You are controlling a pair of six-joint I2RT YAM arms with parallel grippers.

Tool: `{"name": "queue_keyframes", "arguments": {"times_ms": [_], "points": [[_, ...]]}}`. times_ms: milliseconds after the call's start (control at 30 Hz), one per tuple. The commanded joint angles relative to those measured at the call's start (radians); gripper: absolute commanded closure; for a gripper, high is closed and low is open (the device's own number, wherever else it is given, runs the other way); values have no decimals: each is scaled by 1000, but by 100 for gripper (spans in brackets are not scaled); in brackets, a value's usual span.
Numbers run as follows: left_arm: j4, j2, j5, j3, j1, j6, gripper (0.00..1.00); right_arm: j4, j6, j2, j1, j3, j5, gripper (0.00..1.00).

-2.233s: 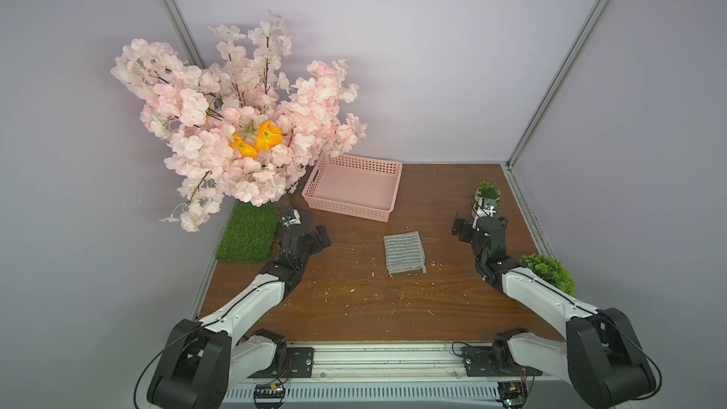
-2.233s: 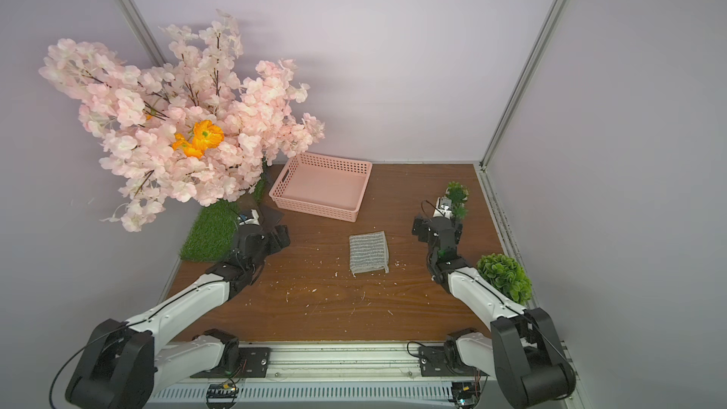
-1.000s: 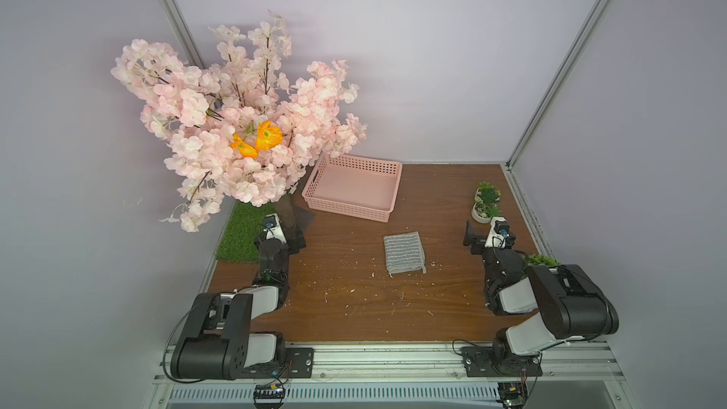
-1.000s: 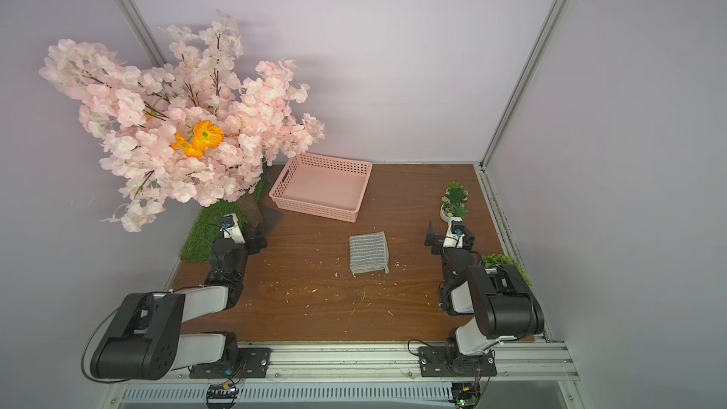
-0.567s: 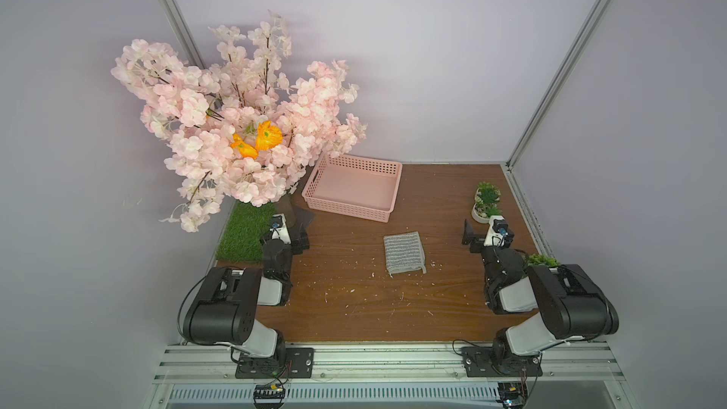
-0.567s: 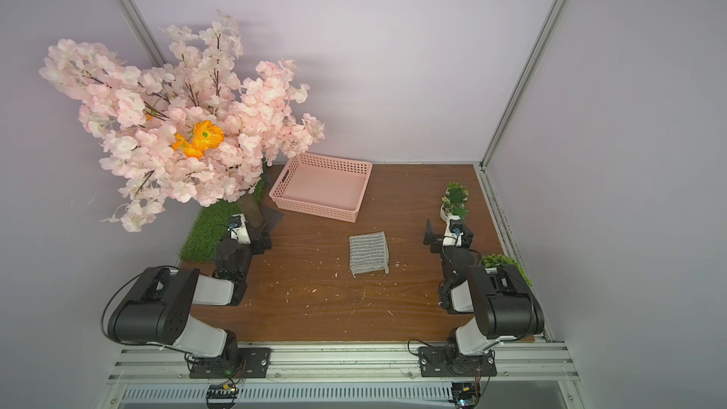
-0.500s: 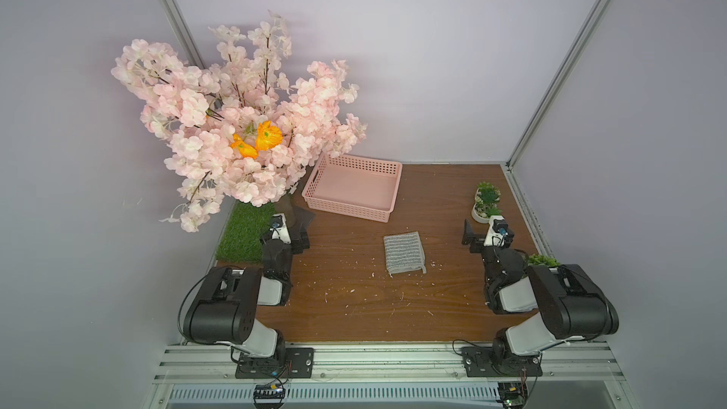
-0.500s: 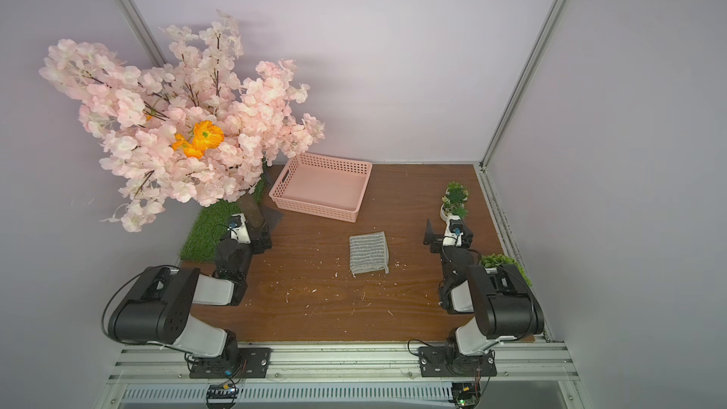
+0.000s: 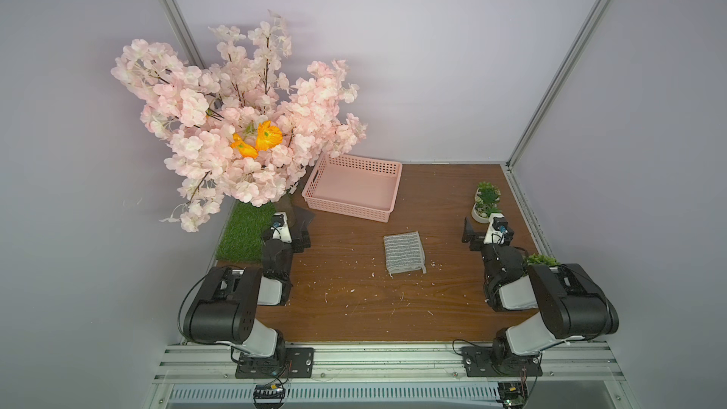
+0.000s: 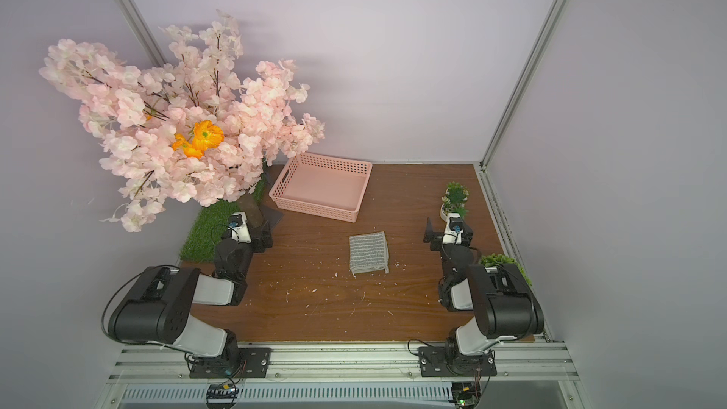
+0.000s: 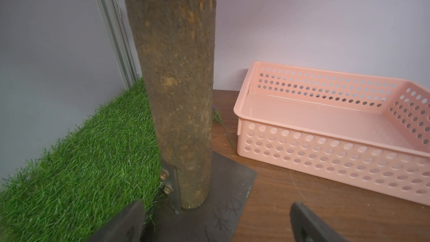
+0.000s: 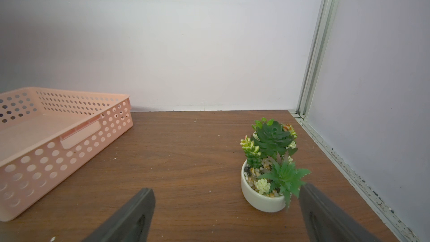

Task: Fold the square dishcloth
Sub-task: Reset both arms

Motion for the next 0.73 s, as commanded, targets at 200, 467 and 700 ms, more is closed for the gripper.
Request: {"name": "queue_keyframes", "arguments": {"times_ms": [200,467,700], "points": [[27,5,-3,-6,8,1,0,-41,-25,4,-3,29,-52,1],[27,4,-3,-6,9,2,0,-45,-25,4,-4,31,-51,1],[27,5,-3,-5,9,1,0,-44,-26,4,-2,30,-53,1]]}}
